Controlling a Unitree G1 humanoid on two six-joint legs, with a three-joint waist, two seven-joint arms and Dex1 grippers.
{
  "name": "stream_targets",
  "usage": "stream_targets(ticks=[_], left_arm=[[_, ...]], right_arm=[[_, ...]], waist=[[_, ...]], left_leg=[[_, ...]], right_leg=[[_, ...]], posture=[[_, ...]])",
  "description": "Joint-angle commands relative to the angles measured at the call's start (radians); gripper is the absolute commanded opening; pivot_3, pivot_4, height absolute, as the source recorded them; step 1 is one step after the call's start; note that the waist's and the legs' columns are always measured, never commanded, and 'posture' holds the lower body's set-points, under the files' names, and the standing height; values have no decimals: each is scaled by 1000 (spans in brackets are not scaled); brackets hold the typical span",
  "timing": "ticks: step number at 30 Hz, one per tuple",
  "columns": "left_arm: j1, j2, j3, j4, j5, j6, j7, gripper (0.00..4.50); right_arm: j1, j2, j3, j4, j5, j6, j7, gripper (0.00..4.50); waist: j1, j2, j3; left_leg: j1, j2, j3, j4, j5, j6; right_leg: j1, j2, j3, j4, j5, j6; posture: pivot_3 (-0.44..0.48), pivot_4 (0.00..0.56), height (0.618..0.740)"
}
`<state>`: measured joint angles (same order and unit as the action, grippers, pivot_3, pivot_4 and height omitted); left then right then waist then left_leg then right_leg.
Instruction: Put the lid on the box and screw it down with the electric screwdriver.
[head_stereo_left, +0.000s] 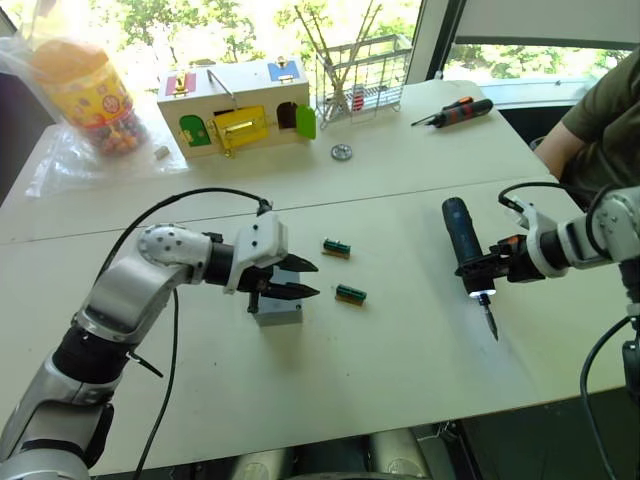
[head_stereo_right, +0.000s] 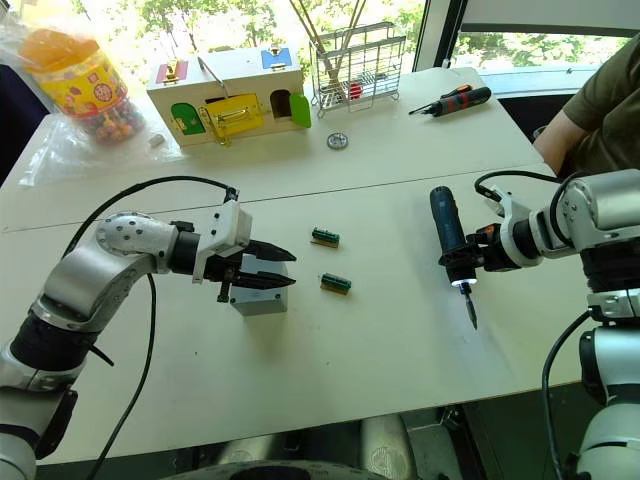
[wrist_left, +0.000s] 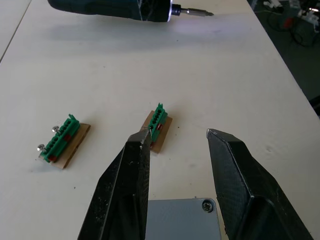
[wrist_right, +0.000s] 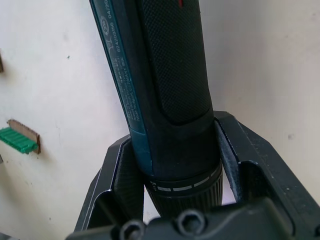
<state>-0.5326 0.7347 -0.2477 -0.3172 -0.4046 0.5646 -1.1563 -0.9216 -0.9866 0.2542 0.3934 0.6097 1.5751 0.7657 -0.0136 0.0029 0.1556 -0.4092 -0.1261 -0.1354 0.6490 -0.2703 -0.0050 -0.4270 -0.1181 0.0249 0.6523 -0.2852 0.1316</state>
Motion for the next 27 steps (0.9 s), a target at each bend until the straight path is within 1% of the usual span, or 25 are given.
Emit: stream_targets(ticks=[1, 6, 8, 9, 10, 12, 13, 17, 19, 21, 23, 24, 26, 27], left_arm=[[13, 2, -3, -24, 17, -23, 4, 1779], [44, 0, 7, -38, 18, -20, 22, 1779], [53, 0, 12, -40, 20, -18, 29, 1857], [56, 1, 15, -40, 21, -17, 33, 1857], [59, 3, 20, -39, 21, -17, 38, 1857], [62, 9, 30, -29, 23, -19, 43, 1857], [62, 11, 33, -23, 24, -21, 44, 1857], [59, 25, 56, 13, 31, -32, 48, 1857], [57, 41, 94, 35, 18, -27, 49, 1857], [59, 61, 143, 56, -1, -14, 50, 1857], [63, 75, 181, 71, -18, -2, 50, 1857], [66, 79, 206, 80, -30, 15, 56, 1857], [85, 82, 262, 117, -32, 26, 92, 1857], [93, 83, 280, 132, -29, 26, 107, 1857]], right_arm=[[-55, -2, 51, 44, -43, -44, 61, 1768], [-67, -6, 136, 64, -96, -83, 127, 1768], [-70, -2, 151, 70, -116, -96, 143, 2784], [-72, -1, 157, 70, -123, -102, 153, 3077], [-73, -1, 160, 70, -131, -107, 160, 3552], [-75, -1, 163, 68, -145, -119, 169, 4267], [-76, -1, 162, 68, -152, -123, 172, 4442], [-76, -5, 146, 60, -191, -186, 177, 4442], [-100, -4, 98, 50, -195, -247, 186, 4442], [-105, -6, 51, -10, -207, -356, 192, 4442], [-100, 5, -1, -73, -194, -405, 201, 4442], [-88, 18, -37, -125, -170, -408, 202, 4442], [5, 65, -113, -326, -132, -482, 173, 4442], [43, 87, -142, -400, -120, -497, 157, 4442]], waist=[[3, 0, 0], [3, -1, 1], [3, -1, 1], [2, -1, 1], [3, -1, 0], [3, -1, 0], [3, -1, 0], [4, -1, 0], [3, -1, 0], [1, -1, 1], [-4, -1, 1], [-4, -1, 1], [-2, -1, 1], [-3, -2, 0]], left_leg=[[0, 0, 0, 0, 0, 0], [0, 0, -1, 1, 0, 0], [0, 0, -1, 2, 0, 0], [0, 0, -1, 2, 0, 0], [0, 0, -1, 2, 0, 0], [0, 0, -1, 2, 0, 0], [0, 0, -1, 3, 0, 0], [0, -1, -1, 4, 0, 0], [0, -1, -1, 3, 0, 0], [0, -1, -1, 3, 0, 0], [0, 0, -1, 2, 0, 0], [0, 0, -1, 1, 0, 0], [0, 1, -1, 1, 0, 0], [0, 1, -1, 0, 0, 0]], right_leg=[[0, 0, 0, 0, 0, 0], [0, 0, -1, 1, 0, 1], [0, 0, -1, 1, 1, 1], [0, 0, -1, 1, 1, 1], [0, 0, 0, 1, 1, 1], [1, 0, 0, 1, 1, 1], [1, 0, -1, 1, 1, 1], [1, 0, -1, 1, 1, 2], [1, 0, -1, 1, 1, 2], [0, 0, 0, 1, 1, 2], [-1, 0, 0, 1, 1, 2], [-1, 1, 0, 2, 1, 2], [-2, 1, 0, 2, 1, 2], [-2, 1, -1, 2, 1, 2]], posture=[[0, 150, 740], [0, 150, 740], [0, 150, 740], [0, 150, 740], [0, 150, 740], [0, 150, 740], [0, 150, 740], [0, 150, 740], [0, 150, 740], [0, 150, 740], [0, 150, 740], [0, 150, 740], [0, 150, 740], [0, 150, 740]])
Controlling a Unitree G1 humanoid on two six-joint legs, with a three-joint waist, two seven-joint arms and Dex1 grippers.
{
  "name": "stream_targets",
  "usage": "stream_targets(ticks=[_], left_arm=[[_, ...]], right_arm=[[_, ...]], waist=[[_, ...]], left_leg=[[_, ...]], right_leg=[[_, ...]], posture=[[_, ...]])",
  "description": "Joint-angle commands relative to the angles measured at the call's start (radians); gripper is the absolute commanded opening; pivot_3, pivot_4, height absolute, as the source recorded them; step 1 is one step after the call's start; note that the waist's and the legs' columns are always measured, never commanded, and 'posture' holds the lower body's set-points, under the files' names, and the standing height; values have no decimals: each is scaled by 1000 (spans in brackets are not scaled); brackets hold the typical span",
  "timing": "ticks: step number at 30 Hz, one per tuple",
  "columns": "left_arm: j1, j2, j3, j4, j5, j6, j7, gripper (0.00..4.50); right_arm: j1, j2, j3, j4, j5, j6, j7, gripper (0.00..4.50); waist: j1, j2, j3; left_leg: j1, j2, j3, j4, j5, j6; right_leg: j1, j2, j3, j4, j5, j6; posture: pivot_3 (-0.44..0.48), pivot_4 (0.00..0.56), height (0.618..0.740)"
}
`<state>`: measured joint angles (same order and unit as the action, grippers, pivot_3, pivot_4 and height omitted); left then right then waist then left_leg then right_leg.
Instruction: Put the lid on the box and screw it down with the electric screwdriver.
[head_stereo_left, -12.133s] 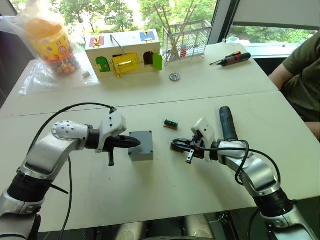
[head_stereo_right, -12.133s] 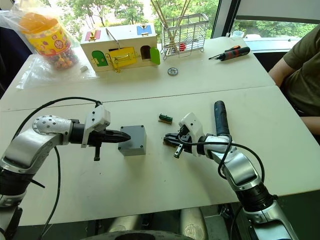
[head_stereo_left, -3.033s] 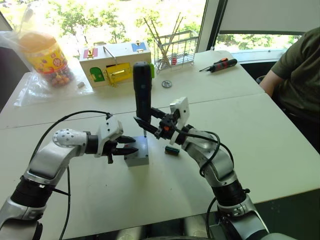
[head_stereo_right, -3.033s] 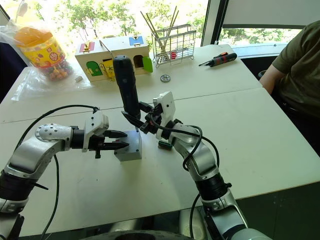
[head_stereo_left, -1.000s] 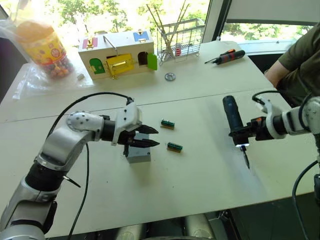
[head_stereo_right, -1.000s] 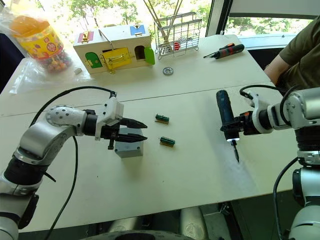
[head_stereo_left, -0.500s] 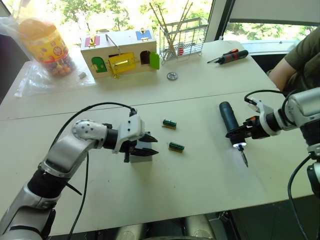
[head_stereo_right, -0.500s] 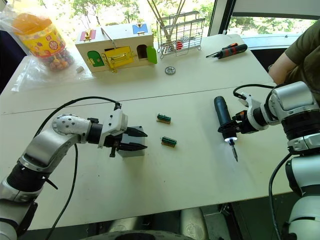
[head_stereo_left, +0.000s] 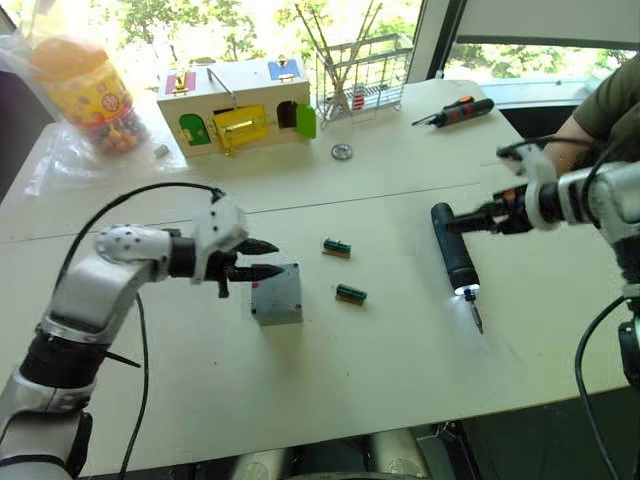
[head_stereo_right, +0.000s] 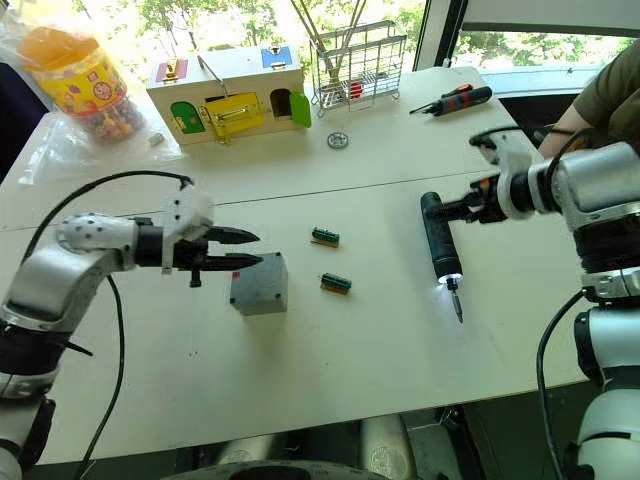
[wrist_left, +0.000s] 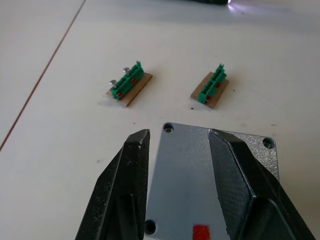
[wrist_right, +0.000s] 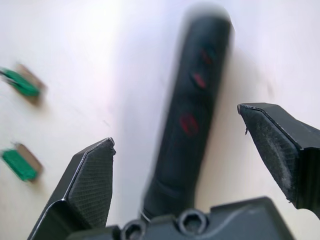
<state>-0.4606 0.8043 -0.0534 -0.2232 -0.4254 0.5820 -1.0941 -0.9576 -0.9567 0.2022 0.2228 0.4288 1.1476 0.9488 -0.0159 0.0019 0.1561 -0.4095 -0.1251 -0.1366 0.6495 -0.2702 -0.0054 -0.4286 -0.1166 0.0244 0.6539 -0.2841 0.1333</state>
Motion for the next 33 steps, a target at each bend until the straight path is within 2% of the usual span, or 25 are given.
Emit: stream_targets(ticks=[1, 6, 10, 15, 18, 22, 33], left_arm=[[47, 24, 104, 43, -10, 18, 51, 1857], [162, 75, 143, 26, -22, 54, 43, 1857], [263, 113, 124, -10, 10, 59, 47, 1857], [278, 93, 119, -54, -11, 88, 80, 1857], [256, 64, 75, -52, 16, 79, 104, 1857], [208, 30, 15, -7, 61, 40, 119, 1857], [61, -63, -86, 173, 153, -87, 87, 1857]], right_arm=[[141, 99, -112, -331, 70, -104, -54, 4442], [369, 226, -88, -679, 105, -191, -103, 4442], [536, 326, 53, -826, 110, -186, -166, 4442], [559, 419, 126, -815, 104, -159, -229, 4442], [550, 478, 151, -768, 99, -148, -266, 4442], [531, 497, 188, -730, 73, -134, -288, 4442], [526, 596, 143, -758, 175, 16, -332, 4442]], waist=[[-1, -1, -1], [8, -1, 0], [8, -4, -2], [7, -4, -2], [6, -4, -2], [3, -4, -2], [1, -4, -2]], left_leg=[[0, 1, 0, 0, 0, 0], [0, 0, 0, 2, 0, 0], [1, -1, -1, 5, 0, 0], [1, -1, -1, 5, 0, 0], [2, -1, -2, 4, 0, 0], [2, -1, -2, 4, 0, 0], [2, -1, -2, 4, 0, -1]], right_leg=[[0, 0, 0, 0, 0, 0], [0, -1, 0, 3, 0, 0], [4, -1, 0, 3, 0, 0], [4, -1, 0, 3, 0, 0], [4, -1, 0, 3, 0, 0], [3, -1, -1, 3, 0, 0], [3, -1, -1, 4, 0, 0]], posture=[[0, 150, 740], [0, 150, 740], [0, 150, 740], [0, 150, 740], [0, 150, 740], [0, 150, 740], [0, 150, 740]])
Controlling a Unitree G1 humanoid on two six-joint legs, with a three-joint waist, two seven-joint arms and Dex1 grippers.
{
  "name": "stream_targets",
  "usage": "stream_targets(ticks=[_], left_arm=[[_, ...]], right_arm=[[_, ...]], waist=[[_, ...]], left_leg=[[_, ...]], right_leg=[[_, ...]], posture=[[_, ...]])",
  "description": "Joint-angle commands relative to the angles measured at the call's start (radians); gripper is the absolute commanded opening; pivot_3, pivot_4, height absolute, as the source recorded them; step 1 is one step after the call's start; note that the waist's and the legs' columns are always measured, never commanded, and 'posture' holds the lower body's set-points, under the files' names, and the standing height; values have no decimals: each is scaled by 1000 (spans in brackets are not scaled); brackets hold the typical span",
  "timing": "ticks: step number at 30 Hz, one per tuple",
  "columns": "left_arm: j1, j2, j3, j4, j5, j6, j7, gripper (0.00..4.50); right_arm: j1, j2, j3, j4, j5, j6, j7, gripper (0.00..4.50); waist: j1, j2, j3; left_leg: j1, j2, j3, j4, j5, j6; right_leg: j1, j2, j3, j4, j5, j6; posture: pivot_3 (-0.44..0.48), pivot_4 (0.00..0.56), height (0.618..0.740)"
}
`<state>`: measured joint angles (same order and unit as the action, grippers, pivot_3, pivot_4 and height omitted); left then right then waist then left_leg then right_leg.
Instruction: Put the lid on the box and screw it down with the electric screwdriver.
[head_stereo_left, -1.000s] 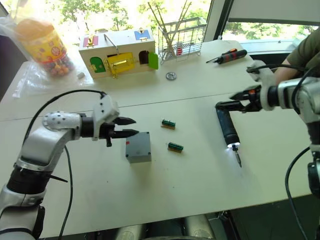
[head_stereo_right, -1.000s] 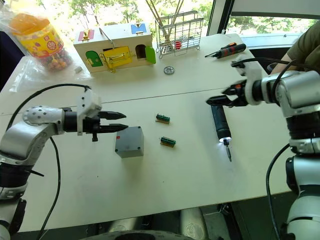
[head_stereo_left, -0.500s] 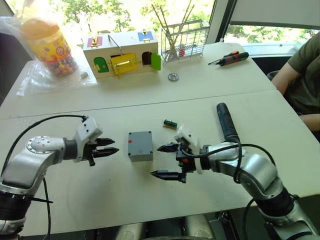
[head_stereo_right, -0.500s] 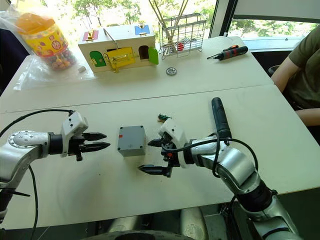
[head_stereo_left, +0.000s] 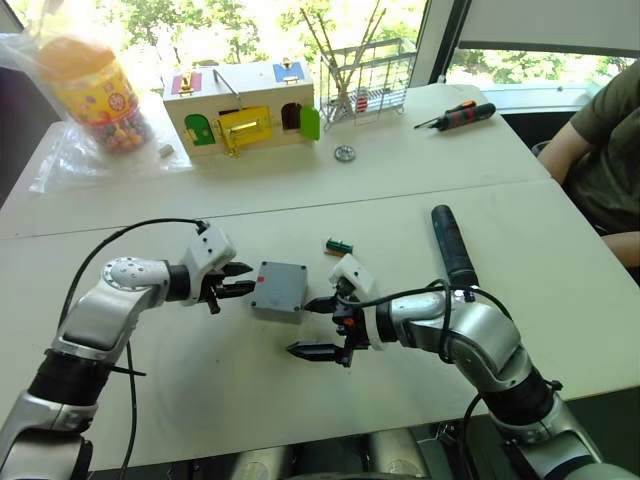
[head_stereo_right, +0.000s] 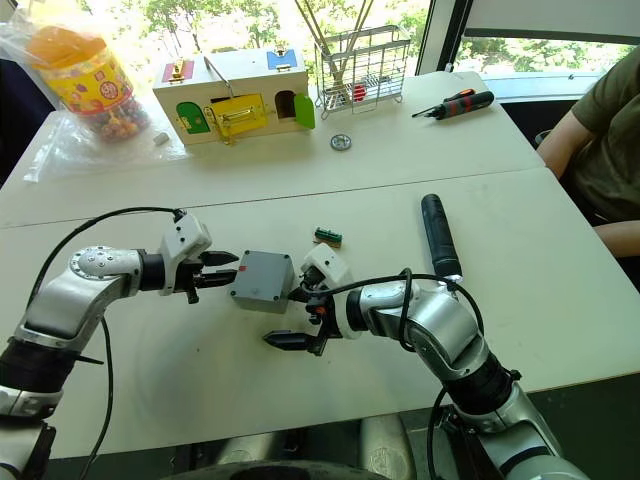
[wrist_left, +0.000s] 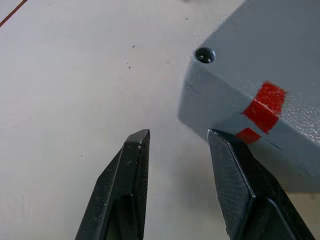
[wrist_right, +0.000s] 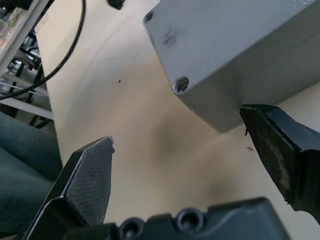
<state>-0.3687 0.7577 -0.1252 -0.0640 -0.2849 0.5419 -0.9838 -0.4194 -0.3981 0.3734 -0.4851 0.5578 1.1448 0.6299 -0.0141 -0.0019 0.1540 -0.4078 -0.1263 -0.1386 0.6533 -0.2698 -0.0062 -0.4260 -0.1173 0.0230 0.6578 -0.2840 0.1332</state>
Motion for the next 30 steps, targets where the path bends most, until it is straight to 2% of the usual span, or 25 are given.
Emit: stream_targets(ticks=[1, 4, 7, 11, 14, 18, 21, 25, 30], left_arm=[[-41, -24, -18, 30, 19, -62, -27, 1857], [-81, -48, -26, 97, 48, -102, -24, 1857], [-91, -33, -14, 137, 74, -135, -26, 1857], [-27, 51, 35, 88, 52, -110, -69, 1857], [76, 123, 73, -16, 7, -58, -109, 1857], [211, 166, 119, -175, -62, 34, -124, 1857], [257, 154, 136, -243, -91, 79, -97, 1857], [239, 100, 128, -247, -79, 81, -23, 1857], [178, 47, 110, -193, -55, 49, 22, 1857]], right_arm=[[-13, 42, -32, -51, 52, 27, -17, 4442], [-21, 57, -66, -56, 79, 57, -31, 4442], [-34, -8, -84, -84, 78, 54, -9, 4442], [-58, -161, -121, -100, 55, -36, 88, 4442], [-92, -237, -67, -34, -44, -169, 135, 4442], [-139, -207, 6, 112, -130, -296, 172, 4442], [-164, -166, 53, 192, -176, -364, 204, 4442], [-175, -128, 80, 222, -191, -394, 245, 4442], [-146, -119, 82, 174, -178, -365, 267, 4442]], waist=[[-1, 0, 0], [1, 0, 0], [-1, 0, 0], [-2, 0, 0], [-9, 0, 0], [-7, 0, 0], [4, 0, 0], [6, 0, 0], [0, -1, 0]], left_leg=[[0, 0, 0, 0, 0, 0], [0, 0, 0, 1, 0, 0], [0, 0, 0, 2, 0, 0], [0, -1, 0, 1, 0, 0], [0, 0, 1, -1, 0, 0], [0, 1, 2, -2, 0, 0], [0, 1, 2, -1, 0, 0], [0, 0, 1, 1, 0, 0], [0, 0, 1, 1, 0, 0]], right_leg=[[0, 0, 0, 1, 0, 0], [-1, 0, 0, 2, 0, 0], [-1, 0, 0, 3, 0, 0], [-2, -1, 0, 3, 0, 0], [-3, -1, 0, 3, 0, 0], [-3, -1, 0, 3, 0, 0], [-2, -1, 0, 4, 0, 0], [-1, -1, 0, 3, 0, 0], [-1, -1, -1, 4, 0, 0]], posture=[[0, 150, 740], [0, 150, 740], [0, 150, 740], [0, 150, 740], [0, 150, 740], [0, 150, 740], [0, 150, 740], [0, 150, 740], [0, 150, 740]])
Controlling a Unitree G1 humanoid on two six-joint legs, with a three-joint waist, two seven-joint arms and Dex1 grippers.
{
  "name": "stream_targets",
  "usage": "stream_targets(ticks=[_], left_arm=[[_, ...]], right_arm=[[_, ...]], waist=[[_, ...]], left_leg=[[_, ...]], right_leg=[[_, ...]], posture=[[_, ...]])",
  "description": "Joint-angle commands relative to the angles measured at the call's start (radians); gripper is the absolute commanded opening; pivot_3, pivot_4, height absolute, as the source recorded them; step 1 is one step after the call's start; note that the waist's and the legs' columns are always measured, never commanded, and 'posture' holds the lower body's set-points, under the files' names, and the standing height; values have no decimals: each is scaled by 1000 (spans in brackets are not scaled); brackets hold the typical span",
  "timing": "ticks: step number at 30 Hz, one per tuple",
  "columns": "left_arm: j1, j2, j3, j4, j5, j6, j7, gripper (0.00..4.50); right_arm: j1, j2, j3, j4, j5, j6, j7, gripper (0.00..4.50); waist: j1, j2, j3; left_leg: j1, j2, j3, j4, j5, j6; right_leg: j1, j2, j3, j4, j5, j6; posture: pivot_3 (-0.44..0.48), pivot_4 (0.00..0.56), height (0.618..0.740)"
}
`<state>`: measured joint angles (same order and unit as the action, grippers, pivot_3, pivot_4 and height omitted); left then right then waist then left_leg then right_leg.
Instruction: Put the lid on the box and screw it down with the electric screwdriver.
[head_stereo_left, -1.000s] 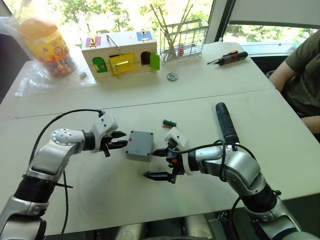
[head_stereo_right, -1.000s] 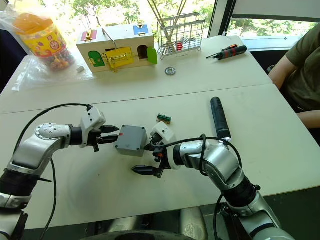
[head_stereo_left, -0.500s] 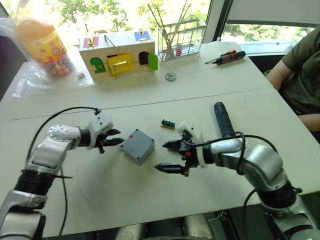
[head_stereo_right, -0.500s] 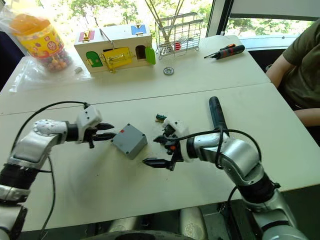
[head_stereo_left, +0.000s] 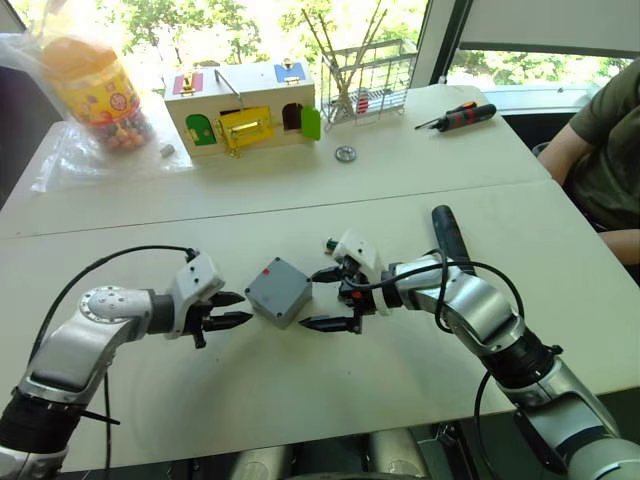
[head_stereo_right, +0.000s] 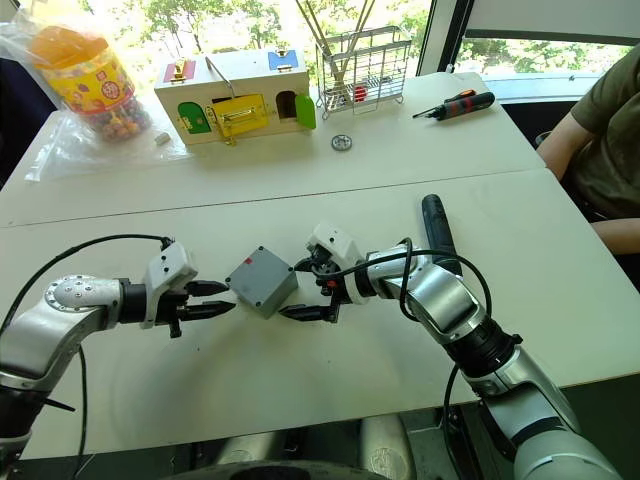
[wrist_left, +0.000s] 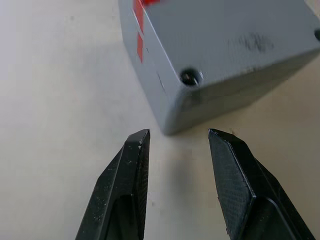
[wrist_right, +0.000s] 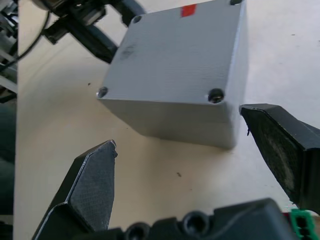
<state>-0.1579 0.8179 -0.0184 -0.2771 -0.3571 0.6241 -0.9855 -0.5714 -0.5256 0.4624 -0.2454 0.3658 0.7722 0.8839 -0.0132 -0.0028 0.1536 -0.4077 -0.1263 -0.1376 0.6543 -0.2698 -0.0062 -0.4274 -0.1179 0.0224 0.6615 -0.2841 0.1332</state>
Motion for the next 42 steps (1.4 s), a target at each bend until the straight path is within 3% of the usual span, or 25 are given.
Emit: stream_targets(ticks=[1, 11, 15, 20, 23, 27, 30, 35, 42], left_arm=[[-48, -22, -5, 40, 30, -48, 31, 1857], [-128, -60, -50, 142, 71, -116, 11, 1857], [-131, -28, -44, 153, 68, -118, -34, 1857], [-136, 68, 4, 161, 42, -100, -120, 1857], [-179, 87, 53, 128, -42, -35, -153, 1857], [-251, 44, 48, 55, -112, 39, -131, 1857], [-277, 18, 3, 38, -78, 25, -100, 1857], [-291, -6, -22, 8, -93, 43, -85, 1857], [-282, 5, -16, -25, -110, 64, -83, 1857]], right_arm=[[16, 9, -7, -81, 18, 17, 11, 4442], [80, 29, -34, -180, 33, 97, -46, 4442], [82, 11, -54, -190, 19, 104, -62, 4442], [68, -75, -193, -222, 72, 133, -38, 4442], [53, -101, -279, -153, 70, 83, -37, 4442], [-3, -50, -290, 97, -42, -106, -95, 4442], [-48, 2, -265, 269, -117, -236, -120, 3685], [-90, 83, -254, 409, -148, -322, -103, 1705], [-95, 119, -261, 432, -150, -326, -81, 1705]], waist=[[0, 0, 0], [0, 0, 0], [-1, 0, 0], [1, 0, 0], [2, 0, 0], [1, 0, 0], [-5, 0, 0], [-19, 0, 0], [-27, 0, 0]], left_leg=[[0, 0, 0, 0, 0, 0], [0, 0, 0, 0, 0, 0], [0, 0, 0, 0, 0, 0], [0, 0, 0, 0, 0, 0], [0, 0, 0, 0, 0, 0], [0, 0, 0, 1, 0, 0], [0, 0, 0, 0, 0, 0], [0, 0, 1, -1, 0, 0], [0, 0, 0, -1, 0, 0]], right_leg=[[0, 0, 0, 0, 0, 0], [0, 0, 0, 0, 0, 0], [0, 0, 0, 0, 0, 0], [0, 0, 0, 0, 0, 0], [0, 0, 0, 0, 0, 0], [1, 0, 0, 0, 0, 0], [0, 0, 0, 0, 0, 0], [-1, 0, 0, 1, 0, 0], [-1, 0, 0, 1, 0, 0]], posture=[[0, 150, 740], [0, 150, 740], [0, 150, 740], [0, 150, 740], [0, 150, 740], [0, 150, 740], [0, 150, 740], [0, 150, 740], [0, 150, 740]])
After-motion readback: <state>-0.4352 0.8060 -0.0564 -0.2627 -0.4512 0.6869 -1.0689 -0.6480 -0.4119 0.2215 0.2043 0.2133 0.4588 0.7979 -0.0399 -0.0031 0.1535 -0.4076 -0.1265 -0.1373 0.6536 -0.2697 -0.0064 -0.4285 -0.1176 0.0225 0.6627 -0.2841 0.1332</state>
